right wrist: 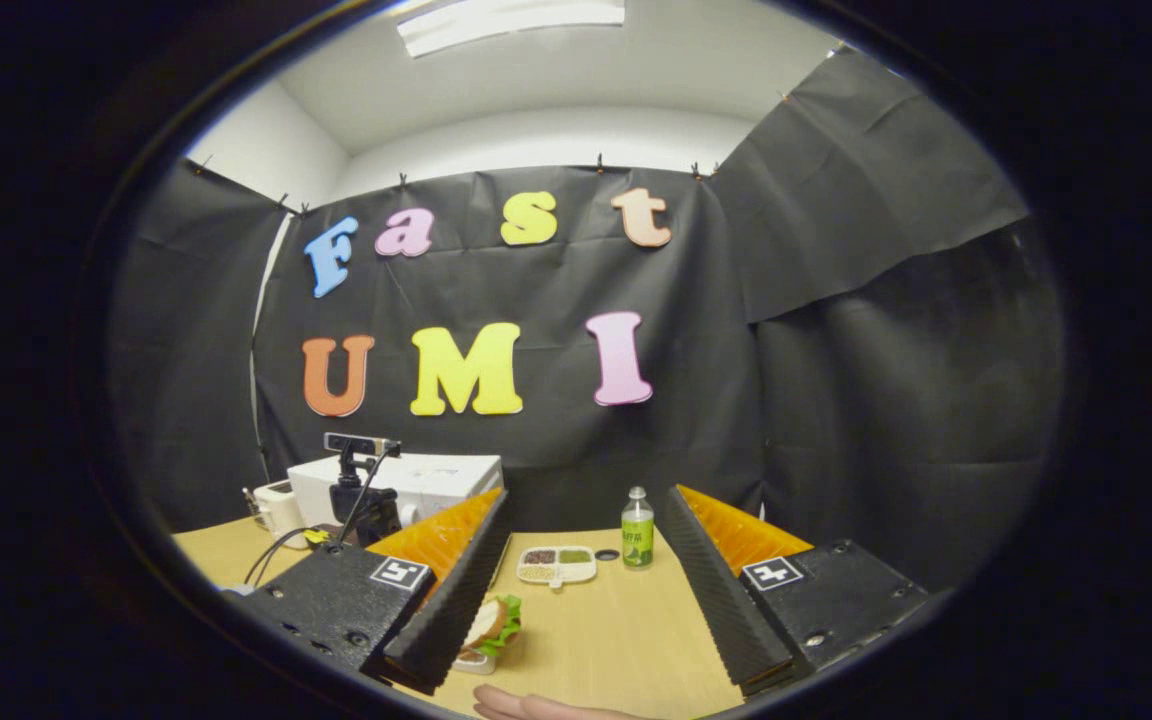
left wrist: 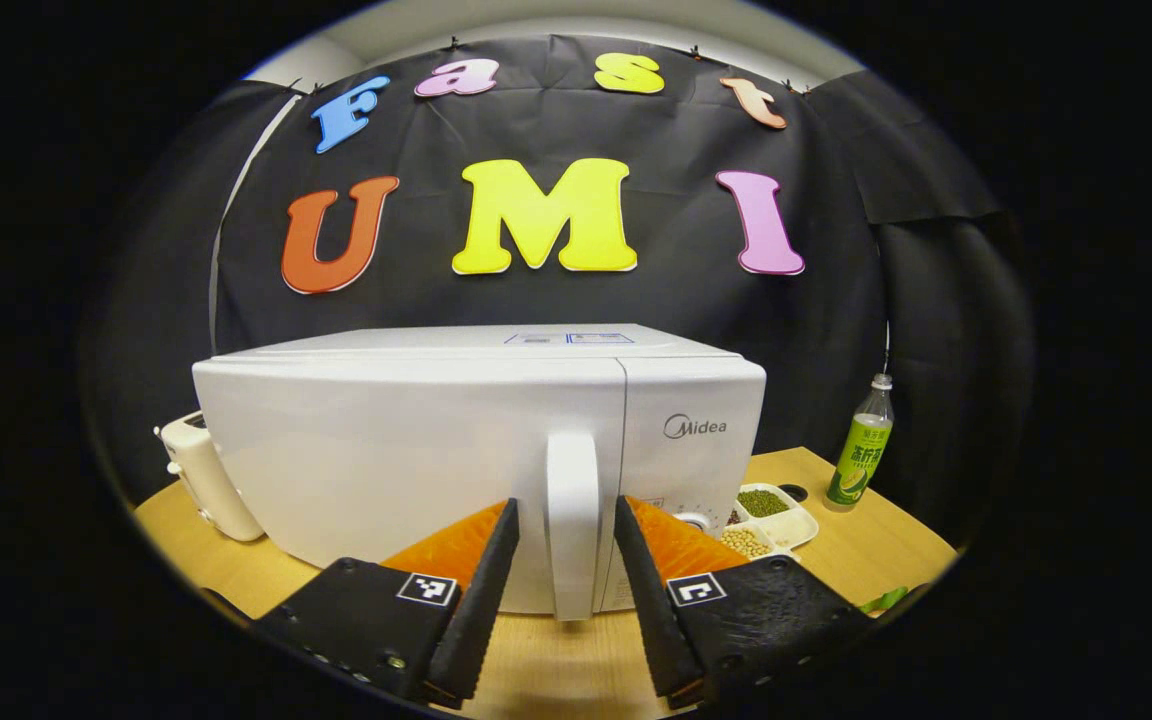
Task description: Open the microwave oven with the left hand, put the food in, and close the microwave oven.
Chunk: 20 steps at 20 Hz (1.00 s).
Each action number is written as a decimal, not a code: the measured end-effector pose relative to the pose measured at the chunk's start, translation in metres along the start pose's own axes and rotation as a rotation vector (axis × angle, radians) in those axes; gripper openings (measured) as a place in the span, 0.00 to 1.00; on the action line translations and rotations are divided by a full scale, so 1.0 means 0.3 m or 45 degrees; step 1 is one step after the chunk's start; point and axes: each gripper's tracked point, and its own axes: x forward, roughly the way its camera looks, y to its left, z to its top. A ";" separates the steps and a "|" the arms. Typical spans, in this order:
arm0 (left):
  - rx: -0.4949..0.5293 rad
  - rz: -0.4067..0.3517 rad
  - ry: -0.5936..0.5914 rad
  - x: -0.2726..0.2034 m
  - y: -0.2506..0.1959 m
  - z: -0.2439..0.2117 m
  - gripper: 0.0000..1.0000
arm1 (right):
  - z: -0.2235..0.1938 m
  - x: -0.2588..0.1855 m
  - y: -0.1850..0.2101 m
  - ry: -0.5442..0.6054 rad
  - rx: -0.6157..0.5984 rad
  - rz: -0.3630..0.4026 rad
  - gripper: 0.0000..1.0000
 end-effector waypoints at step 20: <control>0.004 -0.288 -0.076 -0.356 0.077 -0.063 0.10 | -0.055 -0.034 0.096 0.108 -0.037 0.042 0.92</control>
